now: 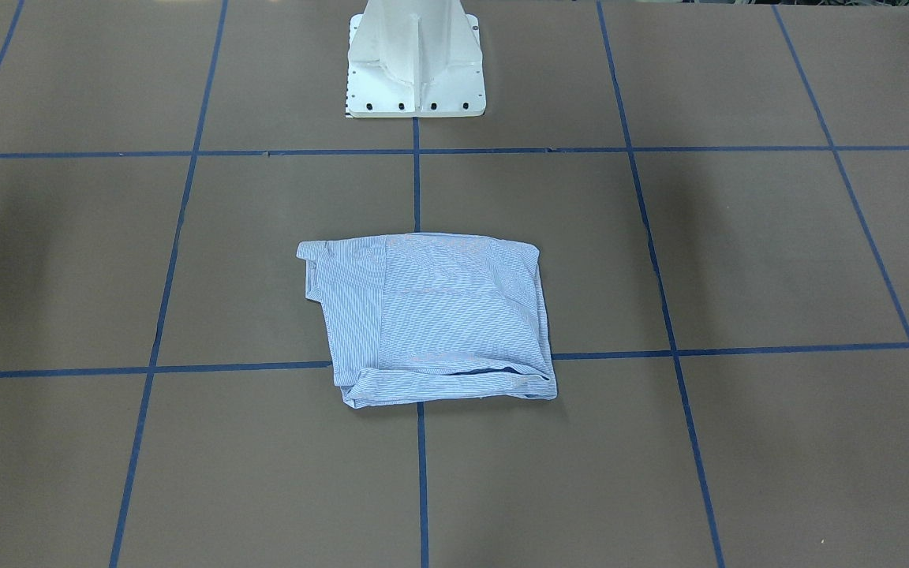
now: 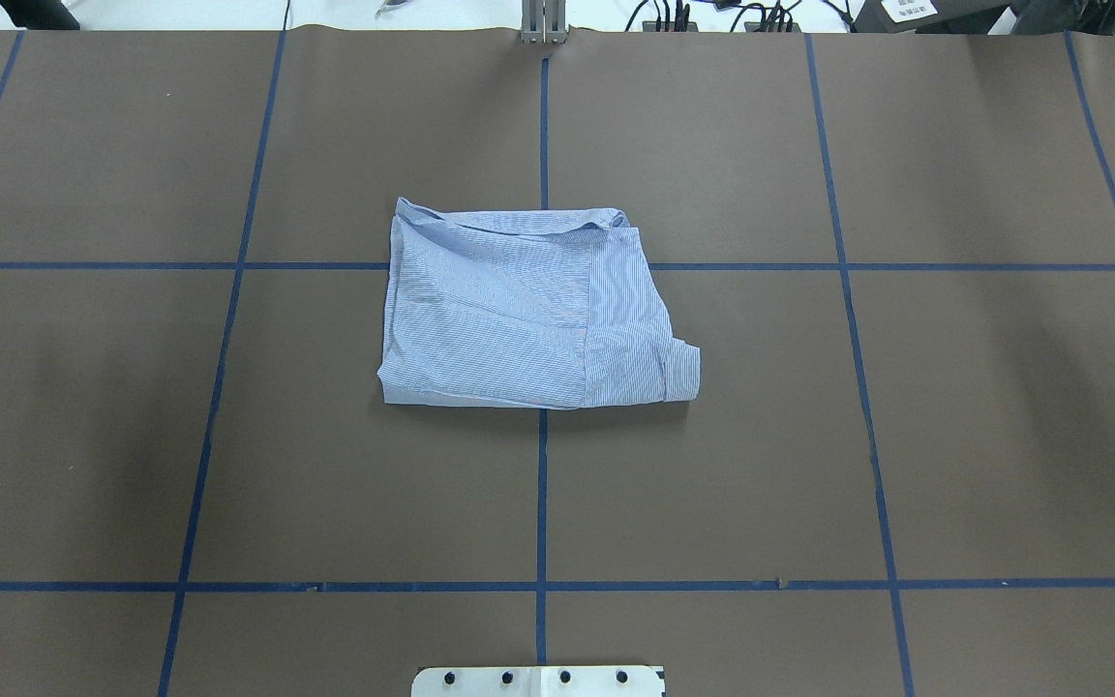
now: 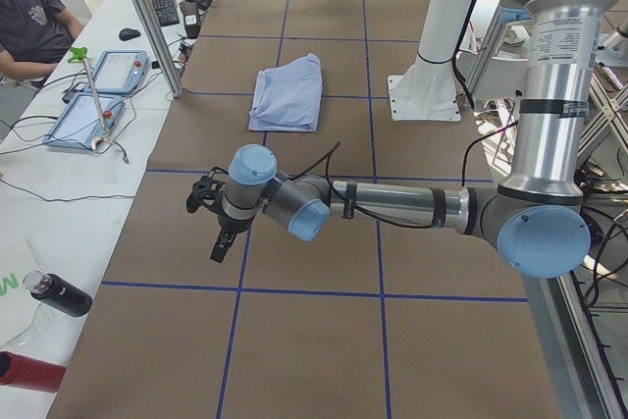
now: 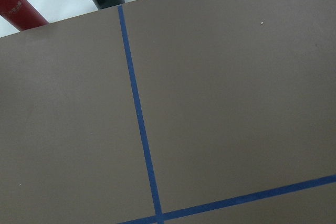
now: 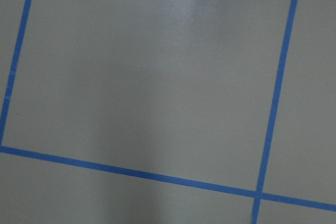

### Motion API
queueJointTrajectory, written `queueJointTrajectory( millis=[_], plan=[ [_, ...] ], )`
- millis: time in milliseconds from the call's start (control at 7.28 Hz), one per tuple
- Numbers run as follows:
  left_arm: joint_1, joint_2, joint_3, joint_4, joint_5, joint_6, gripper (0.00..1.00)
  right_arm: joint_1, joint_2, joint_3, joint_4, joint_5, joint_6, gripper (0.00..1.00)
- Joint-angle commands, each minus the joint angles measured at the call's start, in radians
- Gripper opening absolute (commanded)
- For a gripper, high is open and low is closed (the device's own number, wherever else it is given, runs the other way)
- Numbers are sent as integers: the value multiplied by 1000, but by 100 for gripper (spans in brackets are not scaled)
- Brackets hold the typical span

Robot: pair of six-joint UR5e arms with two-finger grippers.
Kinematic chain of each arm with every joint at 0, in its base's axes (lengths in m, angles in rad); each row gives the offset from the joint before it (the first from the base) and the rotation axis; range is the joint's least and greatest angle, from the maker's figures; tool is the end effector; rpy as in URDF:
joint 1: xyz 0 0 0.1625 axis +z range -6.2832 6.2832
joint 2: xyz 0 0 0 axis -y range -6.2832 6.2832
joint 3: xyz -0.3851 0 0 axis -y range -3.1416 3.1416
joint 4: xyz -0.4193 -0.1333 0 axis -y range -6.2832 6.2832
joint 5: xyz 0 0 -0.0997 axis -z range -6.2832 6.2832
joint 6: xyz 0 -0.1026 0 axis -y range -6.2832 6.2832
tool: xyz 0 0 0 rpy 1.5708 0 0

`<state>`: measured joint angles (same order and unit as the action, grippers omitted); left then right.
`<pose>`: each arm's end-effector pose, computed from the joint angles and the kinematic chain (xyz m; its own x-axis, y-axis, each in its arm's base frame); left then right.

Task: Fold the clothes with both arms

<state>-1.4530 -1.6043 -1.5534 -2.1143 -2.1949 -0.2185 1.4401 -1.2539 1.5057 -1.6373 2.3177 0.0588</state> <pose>-0.0069 -0.5656 0.5583 0.7727 0.2114 -0.5985 0.0696 0.9090 0.4109 -0.0201 -0.6408 0.4796 0.7175 -0.1621 0.6774 0.0861 0.9857 0.1447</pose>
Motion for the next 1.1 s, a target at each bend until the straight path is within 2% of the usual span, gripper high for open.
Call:
queueJointTrajectory(
  millis=[0, 137, 275, 549, 687, 962],
  plan=[
    [-9, 46, -6, 17, 1, 5, 100, 29, -54, 7, -10, -82, -4, 100],
    [-10, 46, -46, 108, 3, 8, 100, 30, -85, 8, -9, -160, -7, 100],
    [-29, 46, -86, 205, 1, 103, 100, 34, -126, 8, -4, -137, -5, 100],
    [-101, 35, -111, 453, -3, 327, 100, 84, -209, 18, -12, -19, -5, 100],
    [-101, 38, -112, 537, -8, 330, 100, 115, -258, 21, -10, 59, -5, 100],
    [-101, 63, -114, 544, -46, 320, 100, 135, -318, 36, 1, 88, -2, 100]
  ],
)
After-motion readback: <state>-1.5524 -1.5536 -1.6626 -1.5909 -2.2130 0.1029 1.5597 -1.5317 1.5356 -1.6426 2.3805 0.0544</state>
